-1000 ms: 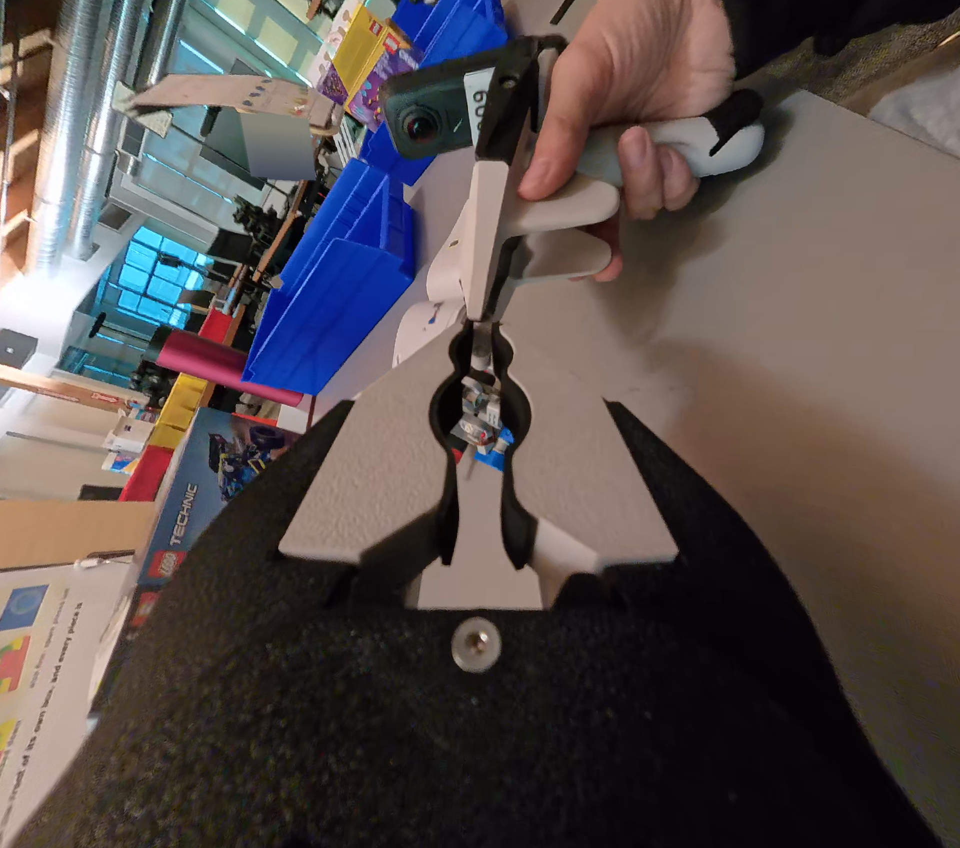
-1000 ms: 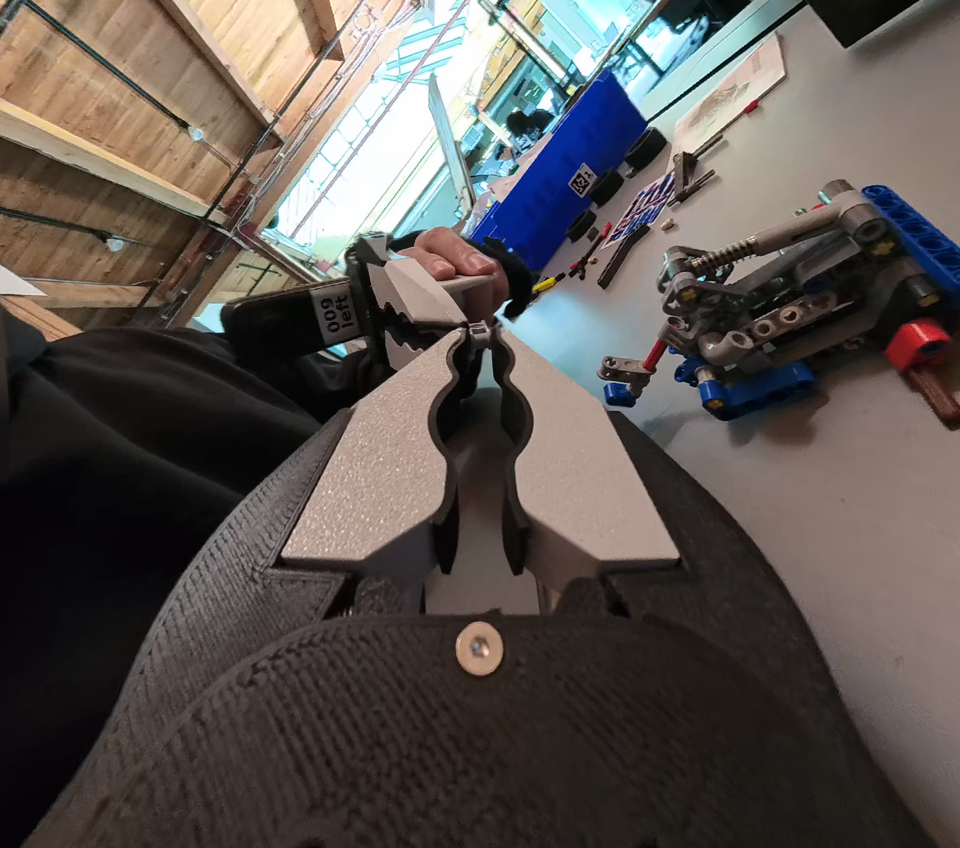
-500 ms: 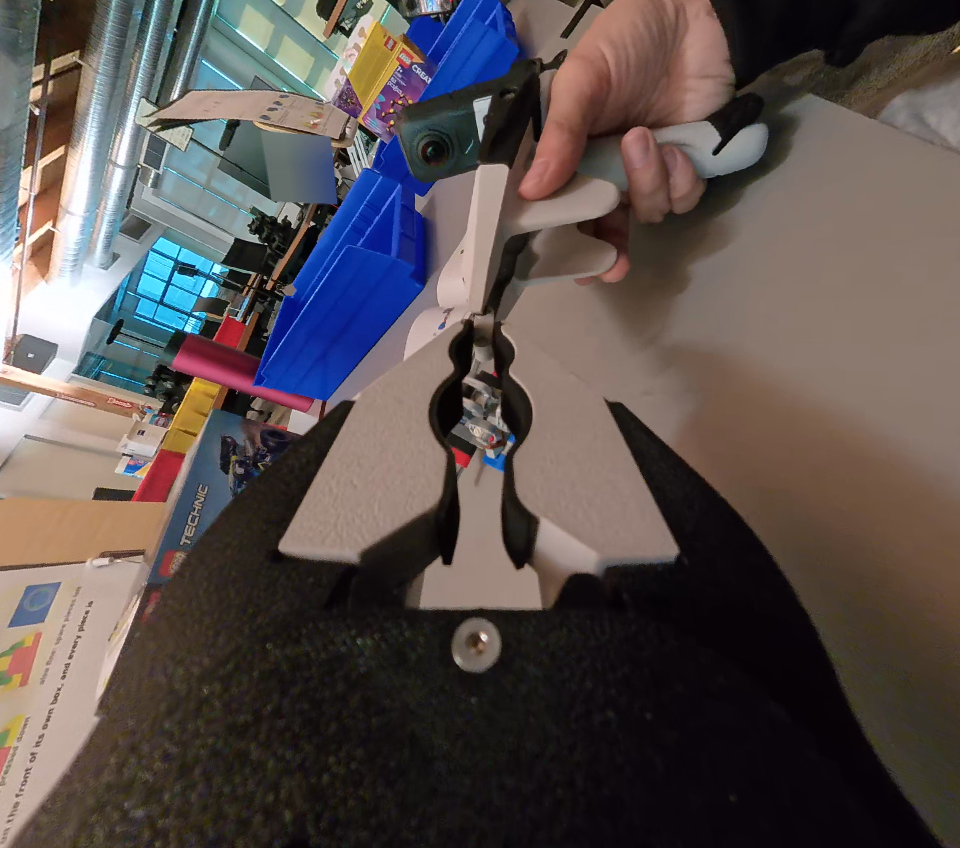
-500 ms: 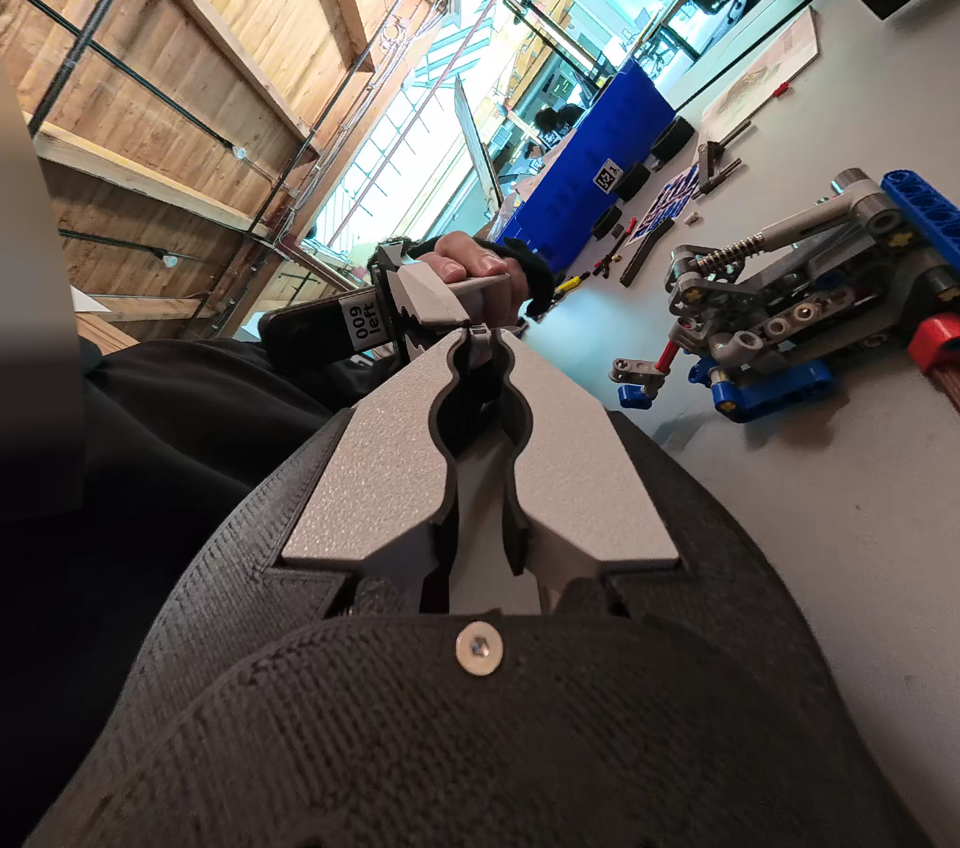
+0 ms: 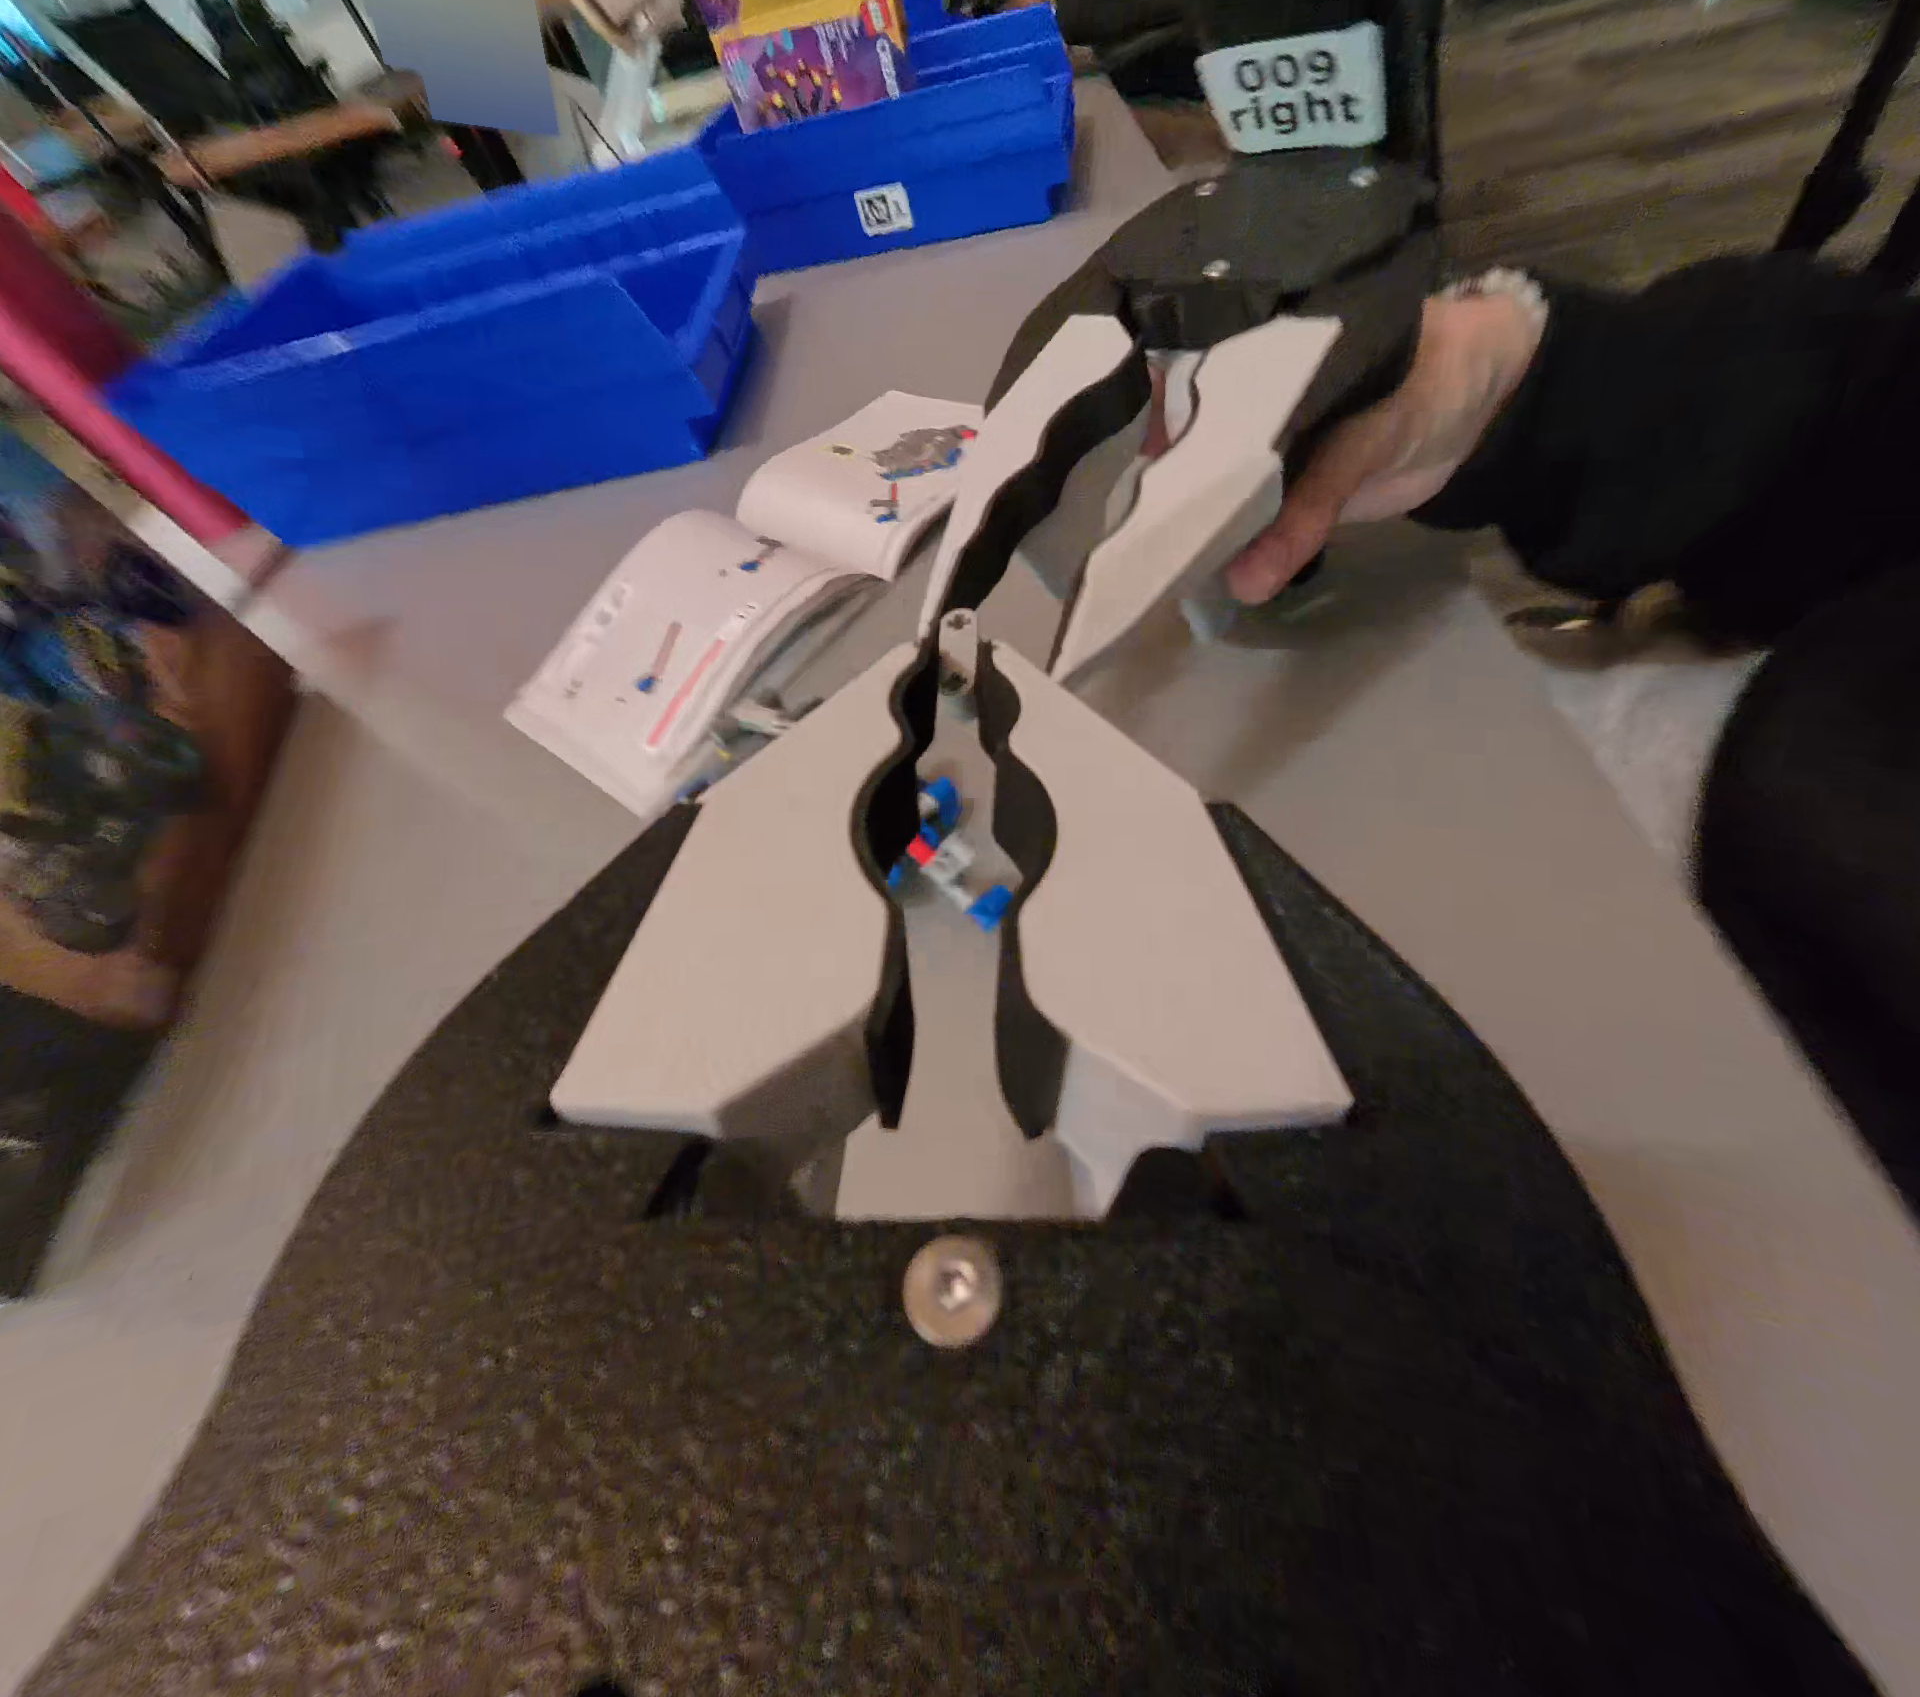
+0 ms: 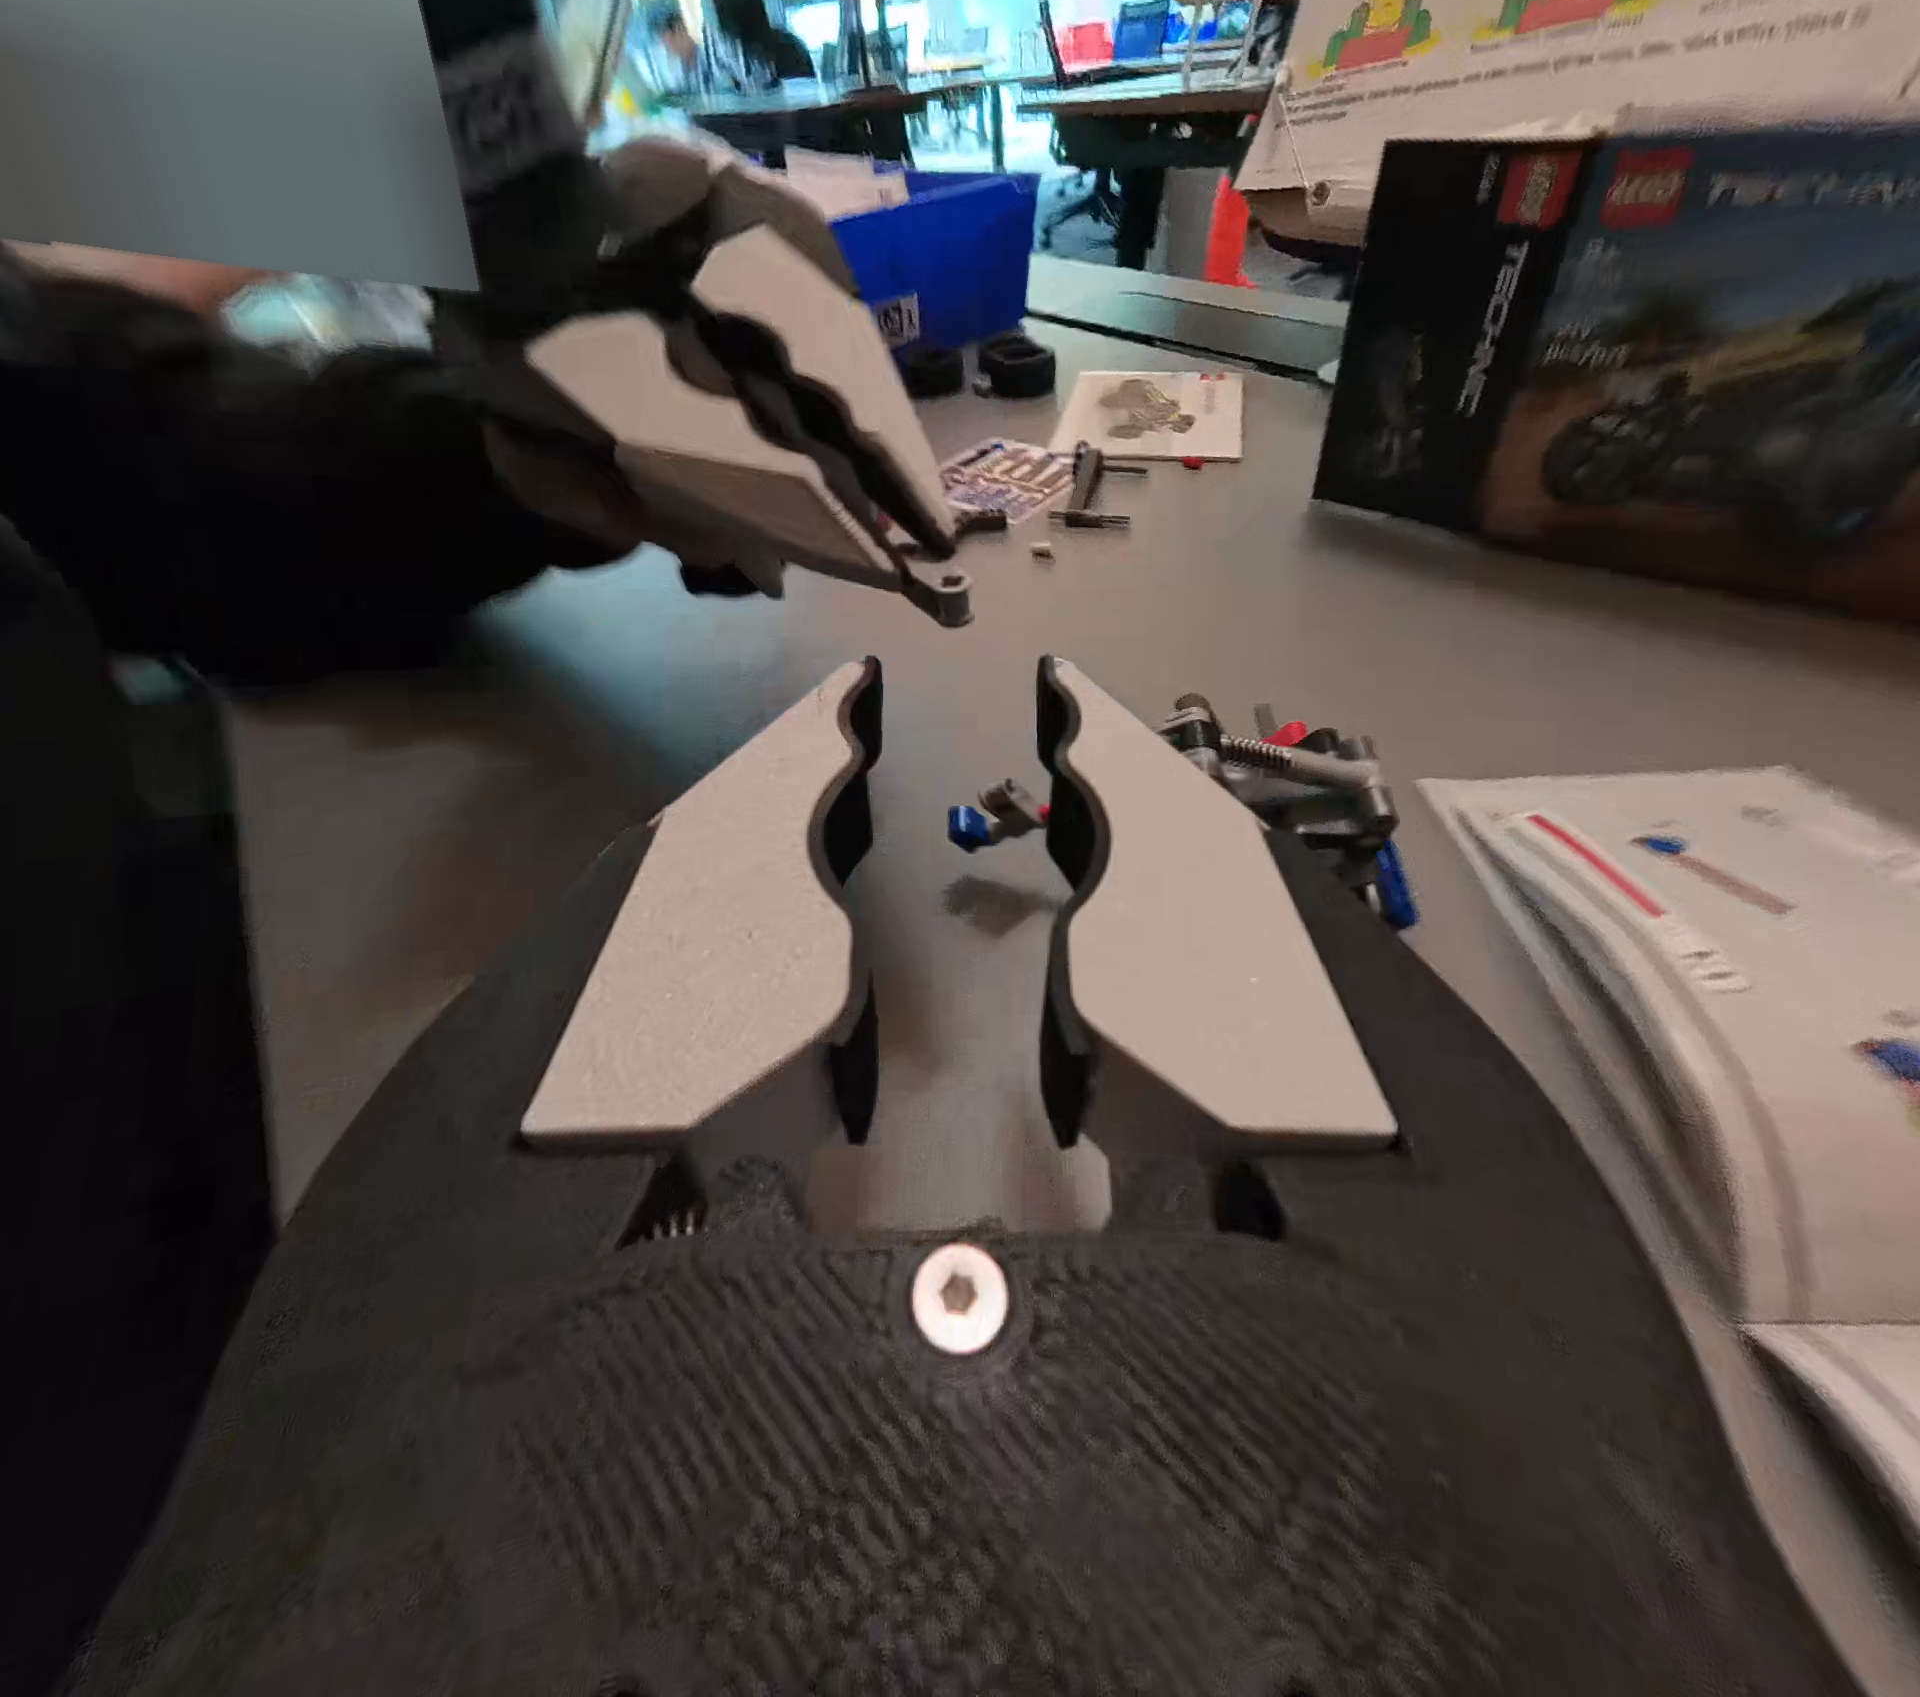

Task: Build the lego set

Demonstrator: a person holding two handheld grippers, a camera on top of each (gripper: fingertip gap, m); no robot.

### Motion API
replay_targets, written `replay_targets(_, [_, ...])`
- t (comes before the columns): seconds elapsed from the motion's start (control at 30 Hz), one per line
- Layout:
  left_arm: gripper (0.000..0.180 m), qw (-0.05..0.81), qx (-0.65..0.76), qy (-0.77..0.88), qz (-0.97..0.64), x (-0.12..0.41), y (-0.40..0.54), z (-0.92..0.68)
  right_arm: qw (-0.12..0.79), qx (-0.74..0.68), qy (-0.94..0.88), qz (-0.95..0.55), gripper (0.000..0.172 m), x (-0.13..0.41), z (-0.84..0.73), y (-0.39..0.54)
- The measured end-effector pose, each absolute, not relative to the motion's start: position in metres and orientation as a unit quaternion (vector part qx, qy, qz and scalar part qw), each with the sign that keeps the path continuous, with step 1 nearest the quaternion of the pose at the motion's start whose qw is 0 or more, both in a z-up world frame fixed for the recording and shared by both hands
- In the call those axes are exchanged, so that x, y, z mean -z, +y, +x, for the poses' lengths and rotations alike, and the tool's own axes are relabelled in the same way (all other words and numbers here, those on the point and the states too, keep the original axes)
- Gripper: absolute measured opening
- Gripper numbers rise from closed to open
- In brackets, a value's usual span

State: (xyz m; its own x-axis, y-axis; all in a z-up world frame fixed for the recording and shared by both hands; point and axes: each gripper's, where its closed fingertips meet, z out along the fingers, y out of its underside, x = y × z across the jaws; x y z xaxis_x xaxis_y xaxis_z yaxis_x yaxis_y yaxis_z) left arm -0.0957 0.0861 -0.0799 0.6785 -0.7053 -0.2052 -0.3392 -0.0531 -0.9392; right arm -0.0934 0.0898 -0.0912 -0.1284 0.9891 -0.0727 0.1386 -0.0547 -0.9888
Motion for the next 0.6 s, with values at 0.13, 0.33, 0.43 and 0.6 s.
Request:
replay_targets(0.13, [0.004, 0.521, 0.212, 0.283, -0.777, 0.088, 0.093, -0.102, 0.529, -0.337, -0.636, -0.450, 0.029, 0.100, -0.098, 0.093])
replay_targets(0.33, [0.004, 0.450, 0.180, 0.236, -0.842, 0.111, 0.106, -0.114, 0.588, -0.108, -0.673, -0.435, 0.041, 0.123, -0.093, 0.127])
replay_targets(0.43, [0.005, 0.421, 0.164, 0.226, -0.863, 0.120, 0.112, -0.117, 0.593, -0.090, -0.677, -0.427, 0.041, 0.125, -0.095, 0.127])
replay_targets(0.6, [0.004, 0.373, 0.155, 0.208, -0.891, 0.126, 0.124, -0.122, 0.551, -0.094, -0.693, -0.456, 0.067, 0.141, -0.095, 0.126])
